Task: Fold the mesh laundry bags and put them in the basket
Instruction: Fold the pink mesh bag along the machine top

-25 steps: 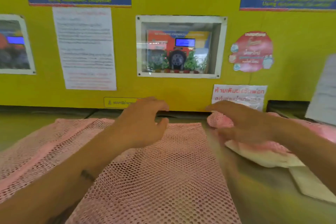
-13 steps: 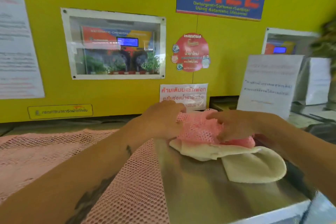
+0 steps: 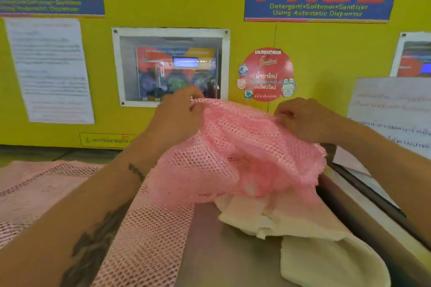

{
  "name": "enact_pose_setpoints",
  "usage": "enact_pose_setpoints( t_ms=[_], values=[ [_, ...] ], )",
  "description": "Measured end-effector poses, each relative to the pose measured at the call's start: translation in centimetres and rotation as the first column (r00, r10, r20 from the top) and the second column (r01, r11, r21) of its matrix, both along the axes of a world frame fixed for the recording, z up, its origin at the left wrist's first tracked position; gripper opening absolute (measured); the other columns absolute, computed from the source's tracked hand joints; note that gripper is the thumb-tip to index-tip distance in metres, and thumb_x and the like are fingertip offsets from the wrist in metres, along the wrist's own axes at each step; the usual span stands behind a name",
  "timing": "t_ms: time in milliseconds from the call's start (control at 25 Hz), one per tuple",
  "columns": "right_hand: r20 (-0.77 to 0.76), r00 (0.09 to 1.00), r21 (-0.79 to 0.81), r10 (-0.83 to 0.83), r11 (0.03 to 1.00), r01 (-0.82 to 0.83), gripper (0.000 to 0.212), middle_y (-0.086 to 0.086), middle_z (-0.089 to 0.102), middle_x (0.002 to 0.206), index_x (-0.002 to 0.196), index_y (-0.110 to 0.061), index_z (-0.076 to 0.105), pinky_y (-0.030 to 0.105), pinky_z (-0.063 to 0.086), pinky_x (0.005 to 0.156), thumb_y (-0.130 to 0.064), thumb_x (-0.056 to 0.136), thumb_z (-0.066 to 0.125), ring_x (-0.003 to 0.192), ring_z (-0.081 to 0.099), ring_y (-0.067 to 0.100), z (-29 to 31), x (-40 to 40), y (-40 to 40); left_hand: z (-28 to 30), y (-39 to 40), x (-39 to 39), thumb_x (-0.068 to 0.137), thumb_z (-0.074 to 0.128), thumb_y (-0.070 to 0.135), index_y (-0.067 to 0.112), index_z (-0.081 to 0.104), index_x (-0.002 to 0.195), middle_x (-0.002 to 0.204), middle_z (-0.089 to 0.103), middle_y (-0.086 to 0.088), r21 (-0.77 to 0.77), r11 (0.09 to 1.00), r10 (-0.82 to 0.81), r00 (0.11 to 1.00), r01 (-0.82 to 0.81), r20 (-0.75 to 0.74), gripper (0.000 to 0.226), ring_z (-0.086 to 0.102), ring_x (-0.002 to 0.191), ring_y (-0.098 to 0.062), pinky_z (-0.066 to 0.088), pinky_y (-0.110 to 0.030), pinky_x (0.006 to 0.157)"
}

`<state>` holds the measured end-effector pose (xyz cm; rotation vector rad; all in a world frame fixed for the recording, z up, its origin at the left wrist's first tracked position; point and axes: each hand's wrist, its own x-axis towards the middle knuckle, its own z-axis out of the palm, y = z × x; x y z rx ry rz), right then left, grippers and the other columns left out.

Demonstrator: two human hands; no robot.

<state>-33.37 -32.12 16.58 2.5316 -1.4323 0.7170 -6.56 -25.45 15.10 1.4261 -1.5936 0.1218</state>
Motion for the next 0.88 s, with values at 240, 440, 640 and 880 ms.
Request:
enact_pose_setpoints(
  t_ms=[240,440,640,880],
  values=[
    [-0.14,0.99,0.089,-0.016,0.996,0.028,0.018,-0.004,0.063,0.106,0.106,-0.029,0.064,0.039,0.051,0.083,-0.032,0.09,0.057,0.093,0.058,0.019,-2.7,2.9,-0.7,-1.9,0.4,6.0,0.081,0.064,0.053,0.024,0.061,0.105,0.105,0.057,0.005,0.327,0.922,0.187,0.978,-0.208,0.096,0.038,0.056,0.092,-0.019,0.042,-0.032,0.073],
    [-0.206,0.916,0.478,0.345,0.852,-0.214,0.052,-0.013,0.06,0.115,0.131,-0.037,0.049,0.037,0.049,0.095,-0.055,0.084,0.062,0.106,0.06,0.014,-3.9,8.0,4.2,-3.5,1.8,7.6,0.087,0.062,0.041,0.02,0.047,0.079,0.086,0.052,-0.002,0.188,0.902,0.269,0.847,-0.388,0.458,0.028,0.053,0.083,-0.024,0.045,-0.038,0.068],
    [-0.39,0.881,0.352,0.266,0.928,-0.124,0.037,-0.004,0.061,0.098,0.118,-0.024,0.053,0.037,0.052,0.076,-0.011,0.084,0.06,0.094,0.061,0.025,-6.2,10.6,3.1,-5.2,4.8,6.4,0.083,0.057,0.061,0.033,0.06,0.109,0.097,0.053,0.017,0.575,0.808,-0.179,0.879,-0.124,0.441,0.038,0.054,0.093,-0.013,0.046,-0.033,0.078],
    [-0.221,0.901,-0.014,-0.374,0.925,0.381,0.035,0.011,0.062,0.115,0.119,-0.022,0.054,0.038,0.048,0.078,-0.02,0.085,0.059,0.098,0.06,0.035,-1.8,5.9,-3.5,-6.6,3.7,9.2,0.092,0.053,0.014,0.037,0.055,0.126,0.099,0.058,0.013,0.681,0.732,-0.312,0.887,-0.005,0.341,0.041,0.062,0.082,-0.01,0.052,-0.028,0.065]
  ],
)
